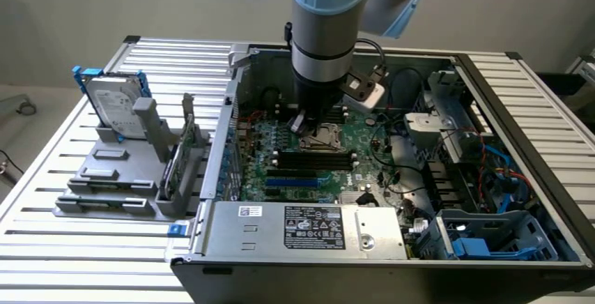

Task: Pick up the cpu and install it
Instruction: 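Install the first cpu locking lever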

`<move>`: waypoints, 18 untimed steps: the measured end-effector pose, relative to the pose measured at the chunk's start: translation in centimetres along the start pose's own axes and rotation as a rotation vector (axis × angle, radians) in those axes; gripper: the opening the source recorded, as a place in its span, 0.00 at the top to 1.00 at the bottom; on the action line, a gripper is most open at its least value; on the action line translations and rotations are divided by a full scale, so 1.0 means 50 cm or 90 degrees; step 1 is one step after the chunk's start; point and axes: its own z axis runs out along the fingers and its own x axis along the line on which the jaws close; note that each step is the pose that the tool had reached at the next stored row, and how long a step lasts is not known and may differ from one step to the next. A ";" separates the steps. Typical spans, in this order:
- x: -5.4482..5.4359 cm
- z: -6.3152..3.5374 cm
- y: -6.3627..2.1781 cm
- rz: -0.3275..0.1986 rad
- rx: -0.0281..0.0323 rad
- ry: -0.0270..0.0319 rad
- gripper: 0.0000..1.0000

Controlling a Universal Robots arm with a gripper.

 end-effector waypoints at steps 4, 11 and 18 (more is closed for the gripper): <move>-0.010 -0.008 -0.001 0.003 0.0061 -0.0004 0.89; -0.015 -0.007 -0.006 0.006 0.0072 -0.0014 0.89; -0.019 0.000 -0.011 0.007 0.0091 -0.0028 0.89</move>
